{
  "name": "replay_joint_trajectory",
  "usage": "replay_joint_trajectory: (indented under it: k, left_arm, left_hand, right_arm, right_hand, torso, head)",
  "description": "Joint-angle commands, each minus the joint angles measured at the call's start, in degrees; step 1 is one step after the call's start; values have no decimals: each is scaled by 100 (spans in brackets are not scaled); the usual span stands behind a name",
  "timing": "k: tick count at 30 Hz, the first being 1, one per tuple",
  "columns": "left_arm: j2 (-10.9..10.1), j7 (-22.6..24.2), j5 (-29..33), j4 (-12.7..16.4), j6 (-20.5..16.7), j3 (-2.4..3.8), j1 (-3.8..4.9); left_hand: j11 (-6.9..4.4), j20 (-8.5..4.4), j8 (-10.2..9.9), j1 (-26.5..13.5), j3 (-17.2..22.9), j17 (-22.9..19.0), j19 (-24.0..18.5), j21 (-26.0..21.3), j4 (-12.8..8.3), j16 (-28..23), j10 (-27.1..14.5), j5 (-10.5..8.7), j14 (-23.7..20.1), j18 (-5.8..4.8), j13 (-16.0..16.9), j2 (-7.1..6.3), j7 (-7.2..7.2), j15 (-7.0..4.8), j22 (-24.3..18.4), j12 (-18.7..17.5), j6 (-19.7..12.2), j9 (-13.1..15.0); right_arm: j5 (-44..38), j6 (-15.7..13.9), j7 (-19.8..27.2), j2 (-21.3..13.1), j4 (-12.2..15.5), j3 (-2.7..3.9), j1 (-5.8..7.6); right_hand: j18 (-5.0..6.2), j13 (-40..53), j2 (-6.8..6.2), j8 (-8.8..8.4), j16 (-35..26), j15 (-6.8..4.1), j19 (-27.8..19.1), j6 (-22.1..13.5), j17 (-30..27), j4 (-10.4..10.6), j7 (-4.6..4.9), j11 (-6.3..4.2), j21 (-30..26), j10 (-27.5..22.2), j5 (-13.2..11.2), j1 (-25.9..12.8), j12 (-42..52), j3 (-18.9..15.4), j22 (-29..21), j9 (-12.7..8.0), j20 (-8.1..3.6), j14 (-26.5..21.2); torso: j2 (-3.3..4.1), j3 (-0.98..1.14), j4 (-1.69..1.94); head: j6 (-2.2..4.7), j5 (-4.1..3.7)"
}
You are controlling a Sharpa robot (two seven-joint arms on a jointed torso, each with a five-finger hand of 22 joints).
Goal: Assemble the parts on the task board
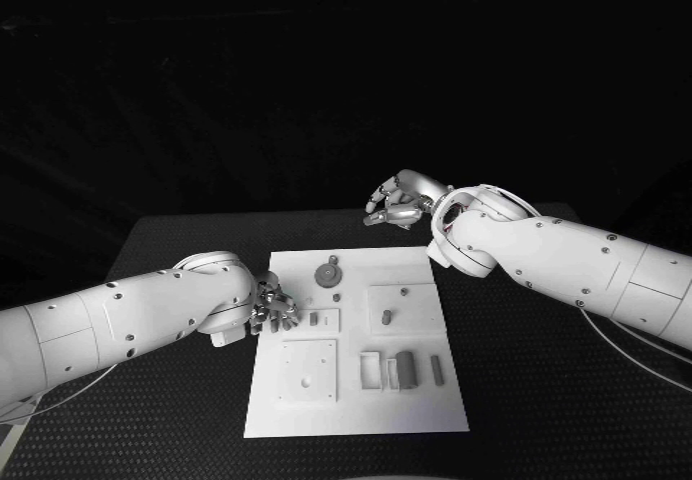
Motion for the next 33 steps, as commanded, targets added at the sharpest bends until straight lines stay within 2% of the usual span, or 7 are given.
replay_joint_trajectory:
  k: [1, 12, 19, 33]
  left_arm:
    - [8, 6, -39, 11, -38, -7, -11]
    - [-1, 60, -112, 15, -160, -7, -11]
    - [2, 91, -135, 12, -293, -6, -11]
    - [22, 49, -135, 15, -125, -6, -11]
  left_hand:
    - [28, -40, 15, 234, 73, 9, -7, -23, -144, -4, 24, 75, 40, 151, 10, 211, 29, -15, 106, 4, -17, -8]
    - [27, -35, 29, 295, 88, 15, 6, -20, -256, -4, 41, 95, 55, 136, 13, 392, 29, -14, 106, 6, 3, -12]
    - [19, -38, 42, 273, 72, 21, 25, -12, -269, 3, 64, 91, 76, 132, 16, 452, 21, -22, 107, 11, 25, -11]
    - [11, -41, 47, 211, 41, 27, 41, -7, -268, 7, 85, 46, 96, 124, 16, 504, 13, -30, 106, 11, 38, -15]
  right_arm:
    - [-1, 56, 18, 8, 5, 2, -2]
    - [0, 57, 19, 12, -2, 2, -3]
    - [0, 55, 19, 15, -1, 2, -3]
    - [0, 60, 17, 14, -1, 2, -3]
  right_hand:
    - [114, 9, 0, -33, -25, 4, -8, 7, 7, 38, 41, -9, -25, -49, -12, -48, -1, 7, 56, 8, -49, 9]
    - [114, 9, 0, -34, -25, 4, -8, 7, 7, 39, 41, -9, -26, -49, -12, -49, -1, 7, 56, 8, -49, 9]
    - [114, 9, 0, -35, -25, 4, -8, 7, 7, 41, 41, -9, -26, -49, -12, -50, -1, 7, 56, 9, -49, 9]
    - [114, 9, -1, -36, -25, 4, -8, 6, 8, 40, 41, -9, -26, -49, -12, -49, 0, 7, 57, 9, -49, 9]
  torso:
    - [0, 1, -1]
    - [-1, 3, -1]
    - [0, 4, -3]
    - [-2, 2, -1]
  head:
    - [3, 0]
    - [9, 4]
    - [15, 6]
    - [15, 1]
